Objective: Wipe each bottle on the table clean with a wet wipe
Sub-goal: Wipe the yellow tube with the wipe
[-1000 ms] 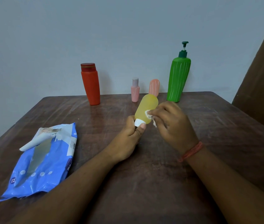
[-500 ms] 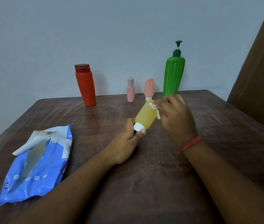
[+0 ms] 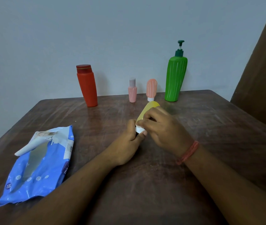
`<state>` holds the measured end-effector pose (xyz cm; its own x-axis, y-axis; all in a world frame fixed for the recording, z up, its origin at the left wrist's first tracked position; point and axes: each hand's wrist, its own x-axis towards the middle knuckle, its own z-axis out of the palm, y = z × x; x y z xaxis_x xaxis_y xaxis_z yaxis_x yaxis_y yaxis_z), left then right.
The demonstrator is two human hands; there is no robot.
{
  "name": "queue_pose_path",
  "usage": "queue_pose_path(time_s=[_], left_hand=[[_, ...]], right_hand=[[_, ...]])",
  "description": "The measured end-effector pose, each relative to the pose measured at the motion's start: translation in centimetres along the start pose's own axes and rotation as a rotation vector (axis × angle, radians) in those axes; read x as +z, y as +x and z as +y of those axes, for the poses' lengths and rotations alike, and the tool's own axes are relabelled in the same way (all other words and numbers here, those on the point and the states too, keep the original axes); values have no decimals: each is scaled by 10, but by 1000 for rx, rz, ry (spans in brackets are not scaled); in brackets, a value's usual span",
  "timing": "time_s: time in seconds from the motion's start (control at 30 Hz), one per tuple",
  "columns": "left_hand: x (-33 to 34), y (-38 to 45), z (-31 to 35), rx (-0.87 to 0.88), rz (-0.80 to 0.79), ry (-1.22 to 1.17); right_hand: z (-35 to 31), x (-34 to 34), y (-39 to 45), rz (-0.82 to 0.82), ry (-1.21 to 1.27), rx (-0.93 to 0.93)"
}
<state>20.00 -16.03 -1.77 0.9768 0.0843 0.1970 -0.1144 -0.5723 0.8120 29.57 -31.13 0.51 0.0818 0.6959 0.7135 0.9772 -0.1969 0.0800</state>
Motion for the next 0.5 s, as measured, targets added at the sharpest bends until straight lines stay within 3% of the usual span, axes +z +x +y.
queue_pose_path(time_s=[0.13,0.33,0.5], left_hand=[[0,1,0,0,-3,44],[4,2,4,12,-54,274],[4,1,5,16,-65,308]], right_hand=[[0,0,4,23,-42,57],[30,-2,1,89,-153,303],[39,-9,-8,151,-60,461]])
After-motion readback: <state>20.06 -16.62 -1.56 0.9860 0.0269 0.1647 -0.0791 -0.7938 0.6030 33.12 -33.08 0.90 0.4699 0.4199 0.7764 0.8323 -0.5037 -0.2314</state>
